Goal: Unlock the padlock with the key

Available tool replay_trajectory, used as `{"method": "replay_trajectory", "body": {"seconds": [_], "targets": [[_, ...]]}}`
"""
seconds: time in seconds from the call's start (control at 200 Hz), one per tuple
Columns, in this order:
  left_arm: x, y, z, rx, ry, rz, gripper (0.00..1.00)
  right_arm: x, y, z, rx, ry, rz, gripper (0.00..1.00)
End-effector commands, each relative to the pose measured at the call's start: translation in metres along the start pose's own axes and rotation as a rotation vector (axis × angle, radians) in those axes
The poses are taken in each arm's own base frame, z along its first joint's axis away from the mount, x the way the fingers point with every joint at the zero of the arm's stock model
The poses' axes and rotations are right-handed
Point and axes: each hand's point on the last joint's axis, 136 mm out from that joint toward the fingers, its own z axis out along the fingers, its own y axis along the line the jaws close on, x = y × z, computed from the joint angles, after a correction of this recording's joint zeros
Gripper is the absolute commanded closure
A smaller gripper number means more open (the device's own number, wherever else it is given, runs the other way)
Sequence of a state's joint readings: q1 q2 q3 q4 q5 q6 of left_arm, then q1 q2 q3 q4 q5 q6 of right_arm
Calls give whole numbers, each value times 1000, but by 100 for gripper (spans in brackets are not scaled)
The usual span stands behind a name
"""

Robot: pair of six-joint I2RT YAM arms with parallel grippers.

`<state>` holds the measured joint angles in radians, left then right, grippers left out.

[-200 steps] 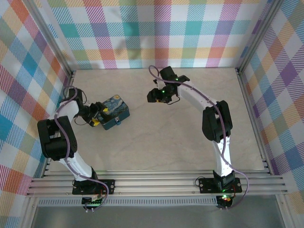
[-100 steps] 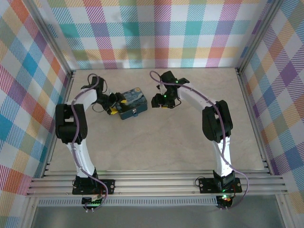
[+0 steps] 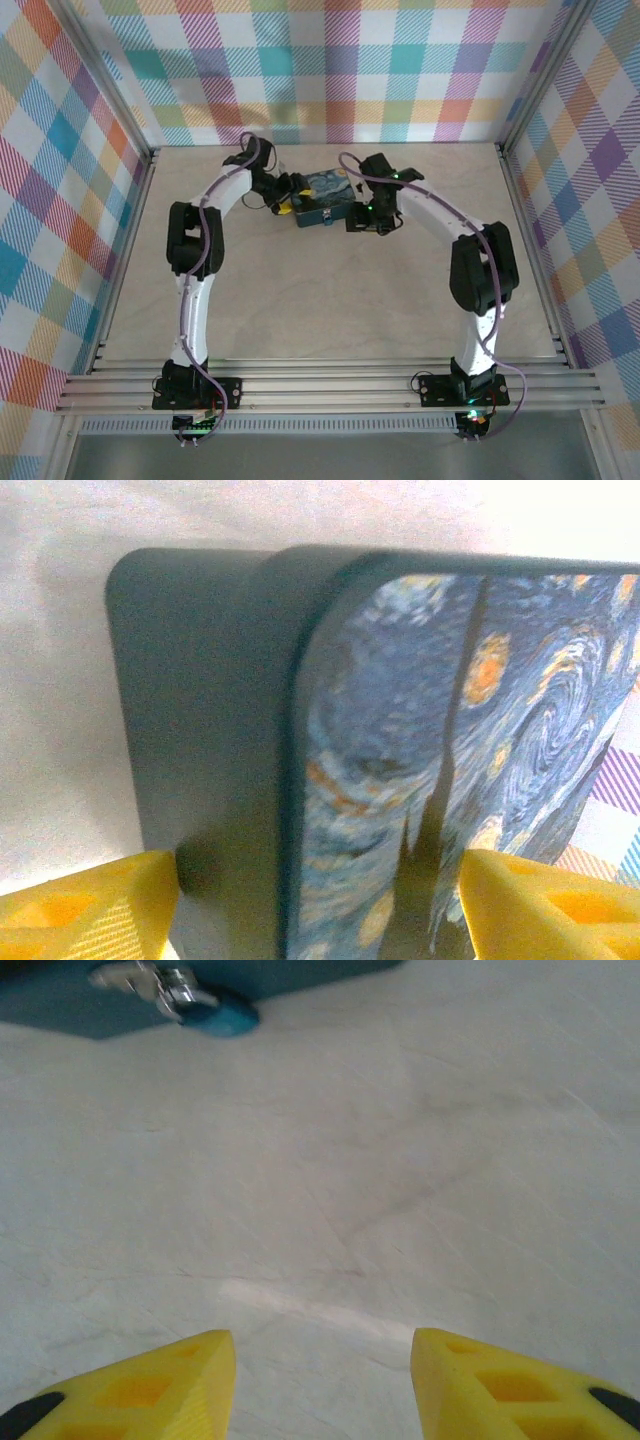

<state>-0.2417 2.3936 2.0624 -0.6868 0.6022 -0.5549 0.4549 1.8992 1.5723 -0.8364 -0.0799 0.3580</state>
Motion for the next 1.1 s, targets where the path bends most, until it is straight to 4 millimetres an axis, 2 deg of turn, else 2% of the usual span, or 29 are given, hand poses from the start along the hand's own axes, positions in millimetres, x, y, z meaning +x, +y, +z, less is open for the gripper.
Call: {"method": "replay_trajectory", "body": {"seconds": [0.0,0.135,0.285,0.425,0.53,0.745,0.93,1.095], "targets": [[4,-12,19,24,69,28,29,11,-28,-19,38,-14,119,50],[-7,-22,33,36,70,59,34,21,-56,-28,55,-20,216,49],[-11,-15,41,2,54,107,42,28,-76,-34,49,-20,299,47],[-5,-5,38,-69,58,177,47,31,-102,-44,66,-43,387,43],[-2,2,31,-114,54,201,47,32,-130,-53,79,-68,463,41],[-4,6,18,-177,21,244,43,52,-179,-45,123,-37,596,41],[0,16,12,-234,31,260,43,64,-200,-42,162,5,624,41],[9,24,5,-270,51,282,46,45,-194,-42,101,-32,607,43]]}}
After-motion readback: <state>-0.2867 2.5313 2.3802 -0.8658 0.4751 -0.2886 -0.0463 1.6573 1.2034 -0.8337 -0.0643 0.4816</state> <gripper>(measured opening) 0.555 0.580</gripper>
